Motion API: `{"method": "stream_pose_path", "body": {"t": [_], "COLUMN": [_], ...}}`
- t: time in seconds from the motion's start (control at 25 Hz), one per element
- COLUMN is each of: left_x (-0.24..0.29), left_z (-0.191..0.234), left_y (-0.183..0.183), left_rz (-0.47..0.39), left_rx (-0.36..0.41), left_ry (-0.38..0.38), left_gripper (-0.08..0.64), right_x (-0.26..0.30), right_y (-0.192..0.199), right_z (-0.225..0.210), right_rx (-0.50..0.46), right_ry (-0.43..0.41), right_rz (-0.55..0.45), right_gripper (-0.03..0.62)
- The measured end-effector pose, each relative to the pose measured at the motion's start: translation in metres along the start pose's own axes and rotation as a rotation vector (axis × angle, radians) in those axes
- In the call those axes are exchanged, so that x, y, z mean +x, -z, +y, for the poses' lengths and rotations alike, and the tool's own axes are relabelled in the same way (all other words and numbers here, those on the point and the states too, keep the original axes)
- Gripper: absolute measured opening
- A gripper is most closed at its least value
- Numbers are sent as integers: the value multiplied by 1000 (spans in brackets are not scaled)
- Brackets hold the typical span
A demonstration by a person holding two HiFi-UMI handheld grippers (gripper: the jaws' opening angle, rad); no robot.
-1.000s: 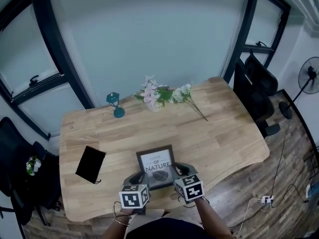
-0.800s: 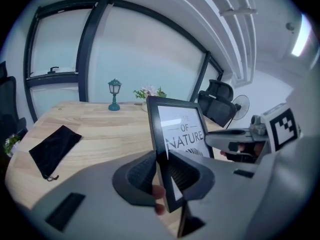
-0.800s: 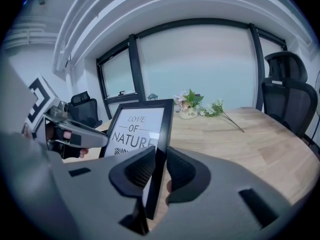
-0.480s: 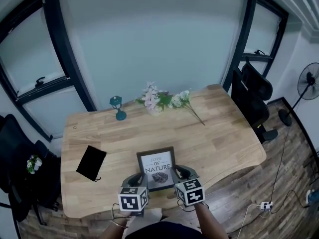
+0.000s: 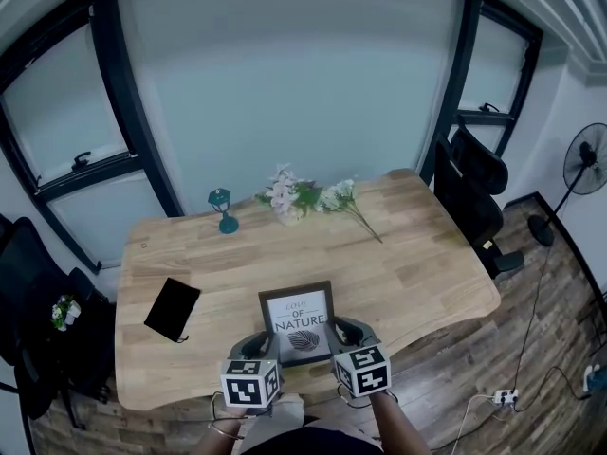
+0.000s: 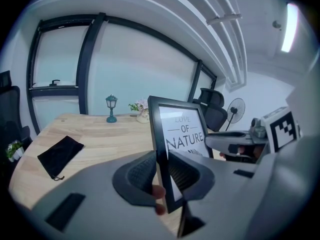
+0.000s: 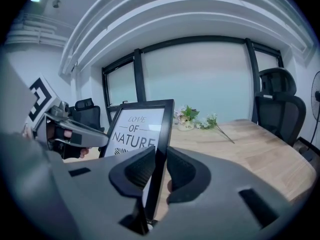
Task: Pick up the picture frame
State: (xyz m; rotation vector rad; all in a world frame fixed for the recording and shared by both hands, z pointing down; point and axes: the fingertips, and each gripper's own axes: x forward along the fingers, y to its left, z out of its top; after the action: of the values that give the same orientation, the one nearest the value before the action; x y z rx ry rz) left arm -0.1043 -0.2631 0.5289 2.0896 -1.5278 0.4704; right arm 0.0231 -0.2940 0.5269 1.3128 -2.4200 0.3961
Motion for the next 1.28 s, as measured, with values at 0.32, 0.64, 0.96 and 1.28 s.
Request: {"method": "stream_pose_path", "body": {"t": [0.32,0.64,0.96,1.28], "left_x": [-22,-43,-65,-83], "left_z": [-16,-34,-46,-52], "left_y": [-5,-5,-9,-13], "left_rz": [-42,-78,-119,-151], "left_rx": [6,18,26,34], "left_ry": [-14,-24,-45,-50], "left_gripper": [67,67,67,67], "right_x": [-28,-56,-80,-96], "right_y": [-7,-11,-20,-30], "right_z": [4,8,14,23], "right_rx": [7,-8,-32,-43], "right_ry": [-10,-12,-24,-25], "right_rz": [-56,-101,-146,-184], "right_gripper": [72,72,72,72]}}
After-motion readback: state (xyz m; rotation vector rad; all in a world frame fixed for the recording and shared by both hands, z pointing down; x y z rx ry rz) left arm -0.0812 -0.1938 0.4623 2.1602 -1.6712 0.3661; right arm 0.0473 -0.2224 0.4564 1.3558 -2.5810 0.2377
